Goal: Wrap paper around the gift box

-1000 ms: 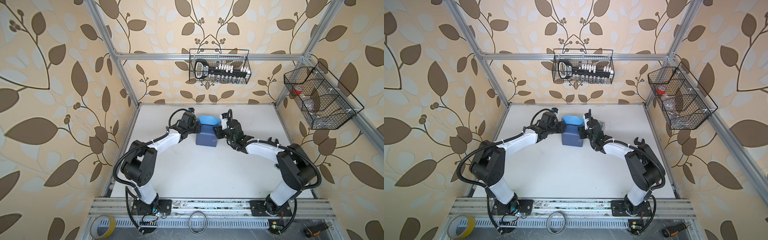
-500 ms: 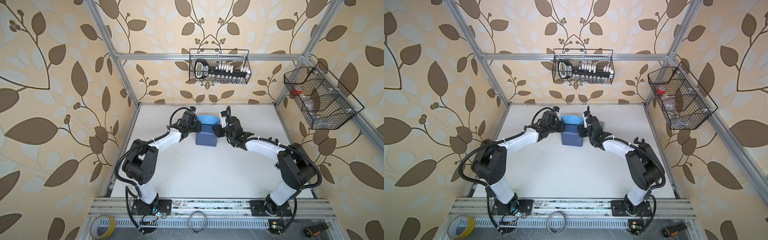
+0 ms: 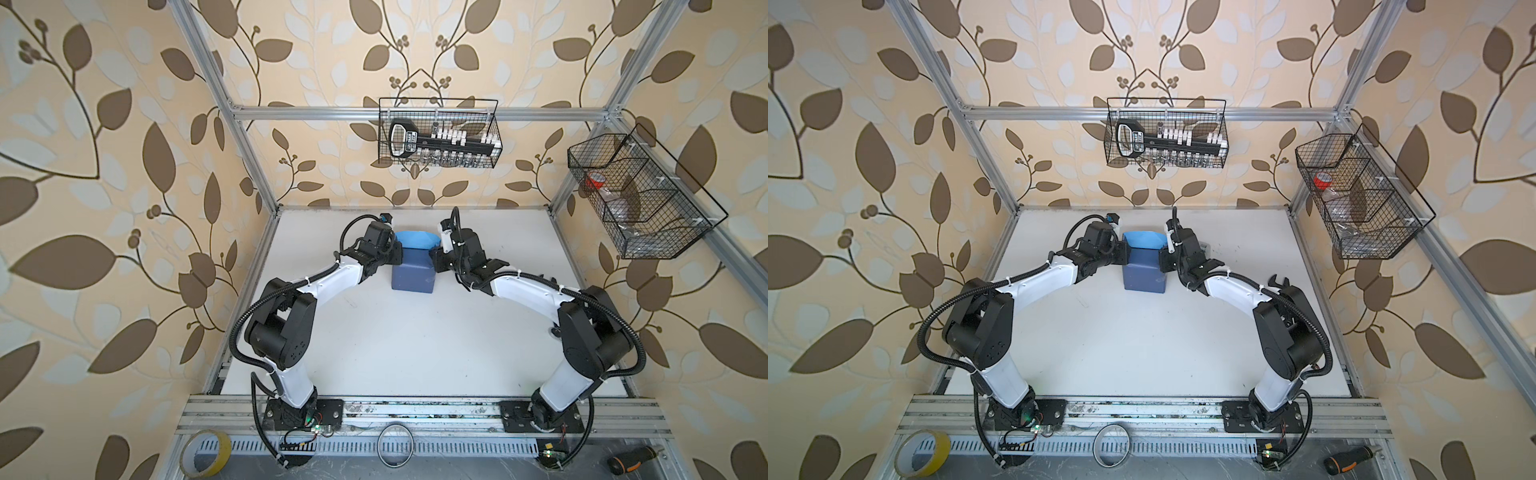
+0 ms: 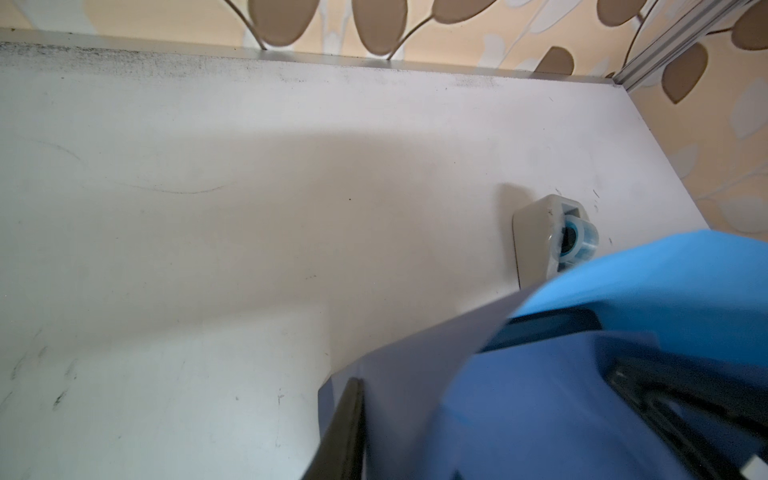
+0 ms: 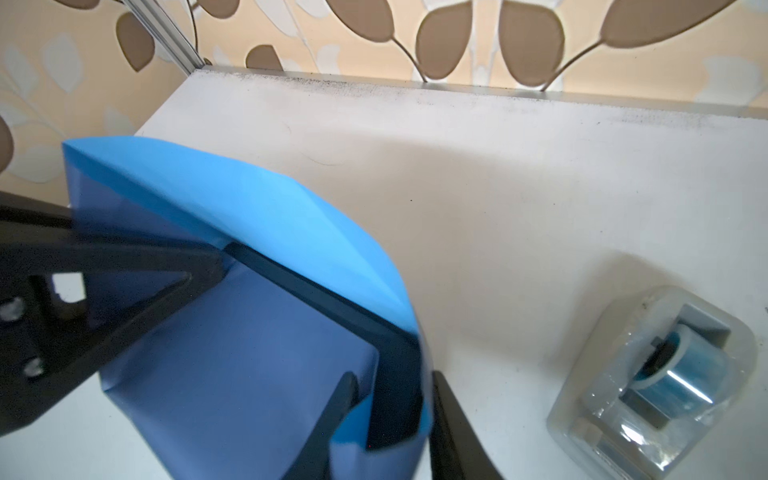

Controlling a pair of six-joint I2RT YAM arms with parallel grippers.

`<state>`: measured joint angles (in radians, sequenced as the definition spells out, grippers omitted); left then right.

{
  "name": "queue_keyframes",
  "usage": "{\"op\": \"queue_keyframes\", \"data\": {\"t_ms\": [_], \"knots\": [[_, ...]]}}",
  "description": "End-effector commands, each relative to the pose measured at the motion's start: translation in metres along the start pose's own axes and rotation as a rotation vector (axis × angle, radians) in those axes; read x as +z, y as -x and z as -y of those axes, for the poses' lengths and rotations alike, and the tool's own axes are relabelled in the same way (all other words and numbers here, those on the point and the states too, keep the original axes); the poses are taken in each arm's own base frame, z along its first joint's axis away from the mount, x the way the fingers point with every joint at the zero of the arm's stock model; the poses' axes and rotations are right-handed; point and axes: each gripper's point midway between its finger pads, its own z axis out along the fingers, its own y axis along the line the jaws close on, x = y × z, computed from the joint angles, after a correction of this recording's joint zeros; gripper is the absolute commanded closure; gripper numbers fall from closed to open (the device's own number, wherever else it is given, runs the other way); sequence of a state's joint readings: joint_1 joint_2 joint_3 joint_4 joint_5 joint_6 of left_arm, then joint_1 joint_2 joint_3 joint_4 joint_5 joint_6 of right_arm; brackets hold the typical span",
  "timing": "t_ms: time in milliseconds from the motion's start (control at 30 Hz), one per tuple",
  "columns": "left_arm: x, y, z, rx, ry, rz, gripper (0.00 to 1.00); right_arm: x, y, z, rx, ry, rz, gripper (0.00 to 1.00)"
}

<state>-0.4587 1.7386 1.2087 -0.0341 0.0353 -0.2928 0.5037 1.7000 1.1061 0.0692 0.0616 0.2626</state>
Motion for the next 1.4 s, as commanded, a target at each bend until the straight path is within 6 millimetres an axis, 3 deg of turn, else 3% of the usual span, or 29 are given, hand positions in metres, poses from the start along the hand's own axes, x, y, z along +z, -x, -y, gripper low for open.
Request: {"op": "queue_keyframes", "data": {"t_ms": [0, 167, 300, 733, 1133, 1367], "knots": [[-0.007, -0.007, -0.007, -0.007, 0.041, -0.023, 0.75, 0.009, -0.008, 0.01, -0.048, -0.059, -0.036, 0.75], [-0.02, 0.006, -0.008, -0.003, 0.065, 0.016, 0.59, 0.013, -0.018, 0.009, -0.064, -0.064, -0.056, 0.77], [-0.024, 0.013, -0.007, 0.01, 0.071, 0.032, 0.58, 0.014, -0.02, 0.007, -0.065, -0.057, -0.059, 0.78], [-0.005, -0.001, -0.012, 0.07, 0.124, -0.023, 0.87, 0.014, -0.017, 0.0, -0.071, -0.035, -0.06, 0.81], [-0.041, -0.02, 0.0, 0.035, 0.142, -0.039, 0.91, -0.014, -0.008, -0.034, -0.018, 0.057, -0.03, 0.86], [-0.053, -0.038, -0.008, 0.007, 0.148, -0.045, 0.91, -0.027, -0.018, -0.05, 0.003, 0.097, -0.024, 0.86]]}}
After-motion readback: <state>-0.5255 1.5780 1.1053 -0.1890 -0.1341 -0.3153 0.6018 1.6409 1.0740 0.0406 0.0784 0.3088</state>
